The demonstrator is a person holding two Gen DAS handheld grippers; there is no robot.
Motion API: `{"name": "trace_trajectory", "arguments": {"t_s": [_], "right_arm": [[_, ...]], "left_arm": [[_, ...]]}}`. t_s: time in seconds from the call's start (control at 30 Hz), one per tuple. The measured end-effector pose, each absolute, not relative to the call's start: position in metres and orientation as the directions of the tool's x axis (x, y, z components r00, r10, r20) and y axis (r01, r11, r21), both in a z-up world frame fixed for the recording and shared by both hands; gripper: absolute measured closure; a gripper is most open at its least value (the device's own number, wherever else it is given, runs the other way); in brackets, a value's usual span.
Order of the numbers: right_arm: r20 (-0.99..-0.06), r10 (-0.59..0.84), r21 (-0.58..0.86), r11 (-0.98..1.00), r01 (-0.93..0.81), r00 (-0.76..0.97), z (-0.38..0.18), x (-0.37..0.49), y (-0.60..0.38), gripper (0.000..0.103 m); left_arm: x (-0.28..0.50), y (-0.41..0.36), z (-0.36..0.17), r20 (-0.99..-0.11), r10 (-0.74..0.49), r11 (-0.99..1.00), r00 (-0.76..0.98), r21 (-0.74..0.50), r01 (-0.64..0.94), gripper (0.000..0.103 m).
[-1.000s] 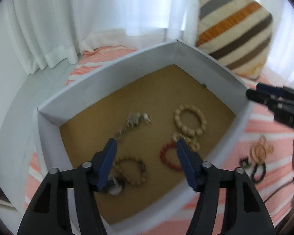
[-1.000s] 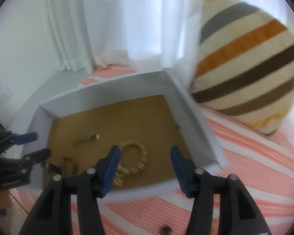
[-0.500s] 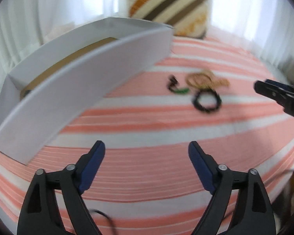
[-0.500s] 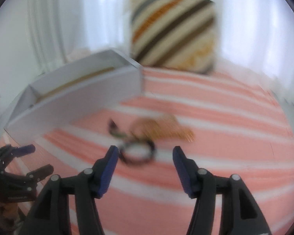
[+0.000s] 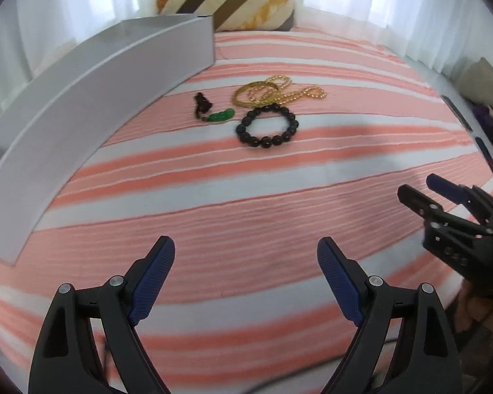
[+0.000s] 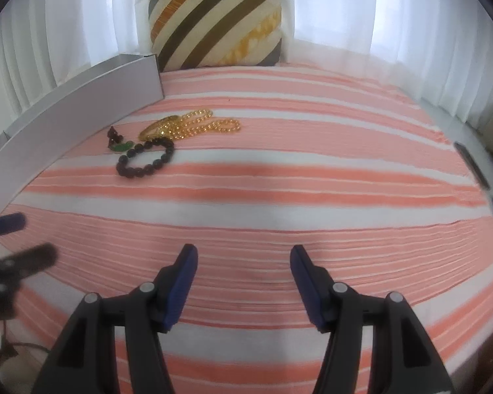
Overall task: Organize jewelry
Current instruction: 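Move both open tools back over the remaining jewelry on the sheet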
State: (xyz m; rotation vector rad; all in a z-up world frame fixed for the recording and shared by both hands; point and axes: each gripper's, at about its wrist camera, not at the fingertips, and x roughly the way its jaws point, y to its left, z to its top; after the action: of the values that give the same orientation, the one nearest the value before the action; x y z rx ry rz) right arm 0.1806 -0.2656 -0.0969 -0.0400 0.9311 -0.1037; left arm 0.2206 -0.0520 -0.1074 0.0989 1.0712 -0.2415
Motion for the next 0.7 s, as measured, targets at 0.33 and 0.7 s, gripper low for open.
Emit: {"name": "trace_trajectory", "arguments": {"t_s": [0.33, 0.7], "right_arm": [[-0.773, -0.189, -0.160, 0.982, 0.103, 0.606, -0.090, 0.179, -0.250, 0.043], [-0.795, -0.189, -0.139, 0.982, 0.129, 0.577, -0.117, 0.215, -0.265, 0.043]], "left_arm": [[0.241, -0.026, -0.118, -0.821, 0.008, 0.990, 0.571, 0.086, 0.109, 0.002], [0.281, -0.040, -0.155, -0.822, -0.015, 0.989, 0.569, 0.071, 0.128, 0.002]]}}
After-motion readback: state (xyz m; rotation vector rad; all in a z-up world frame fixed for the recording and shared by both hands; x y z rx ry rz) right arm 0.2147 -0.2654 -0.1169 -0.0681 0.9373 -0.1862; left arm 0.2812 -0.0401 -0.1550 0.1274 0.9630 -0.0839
